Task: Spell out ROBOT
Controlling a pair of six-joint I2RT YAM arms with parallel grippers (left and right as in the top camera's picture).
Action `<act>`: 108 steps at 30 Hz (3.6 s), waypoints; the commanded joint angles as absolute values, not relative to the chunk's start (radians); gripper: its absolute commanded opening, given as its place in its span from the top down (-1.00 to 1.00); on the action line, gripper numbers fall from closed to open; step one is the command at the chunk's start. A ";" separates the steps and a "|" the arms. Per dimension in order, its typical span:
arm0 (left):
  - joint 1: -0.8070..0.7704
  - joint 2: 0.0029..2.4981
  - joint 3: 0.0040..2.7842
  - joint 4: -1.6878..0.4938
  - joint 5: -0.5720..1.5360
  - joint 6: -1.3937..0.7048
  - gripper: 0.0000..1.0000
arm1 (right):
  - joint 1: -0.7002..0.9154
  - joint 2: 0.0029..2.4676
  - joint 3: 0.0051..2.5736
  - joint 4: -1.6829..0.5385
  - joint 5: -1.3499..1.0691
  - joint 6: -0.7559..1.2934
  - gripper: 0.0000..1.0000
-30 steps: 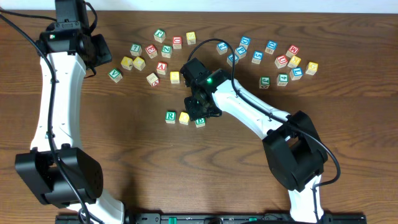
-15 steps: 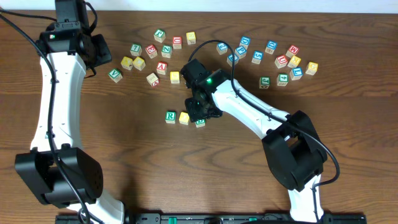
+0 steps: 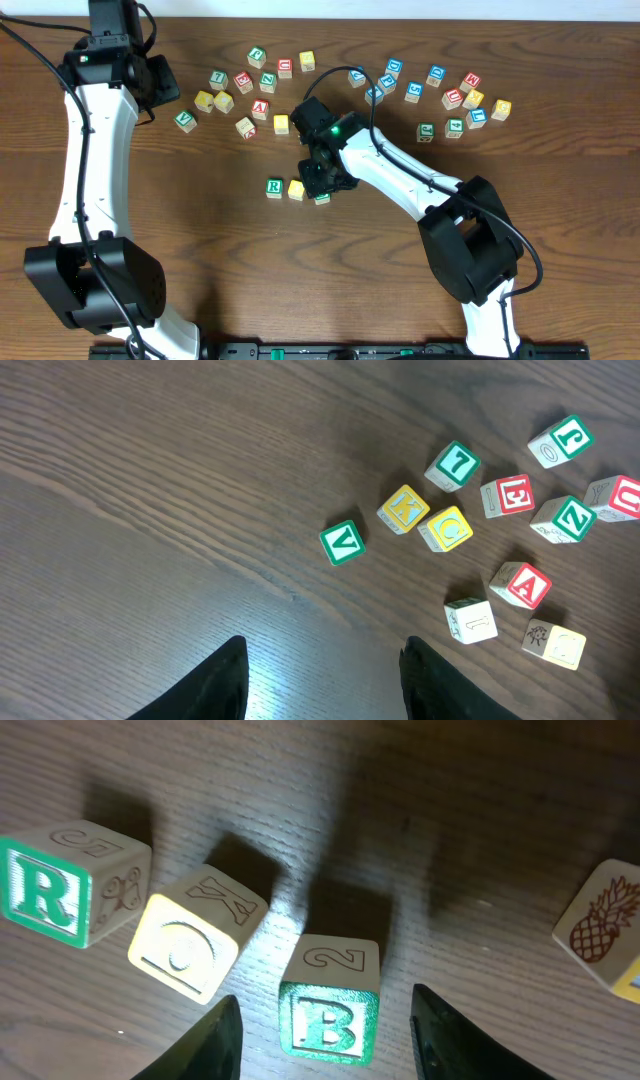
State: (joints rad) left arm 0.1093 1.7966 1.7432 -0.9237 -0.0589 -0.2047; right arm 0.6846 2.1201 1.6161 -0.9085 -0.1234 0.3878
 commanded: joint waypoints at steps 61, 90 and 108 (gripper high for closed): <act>0.111 1.784 1.735 -0.926 -0.068 -0.188 0.03 | 0.582 2.130 1.578 -0.826 0.017 0.673 0.67; 0.111 1.784 1.735 -0.926 -0.068 -0.187 0.03 | 0.598 2.123 1.737 -0.889 -0.121 0.492 0.15; 0.111 1.784 1.735 -0.926 -0.068 -0.188 0.03 | 0.733 2.161 1.671 -0.805 -0.112 0.613 0.09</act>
State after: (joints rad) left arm 0.1093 1.7966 1.7432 -0.9237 -0.0589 -0.2047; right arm 0.7242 2.1281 1.6779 -0.8066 -0.1261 0.5858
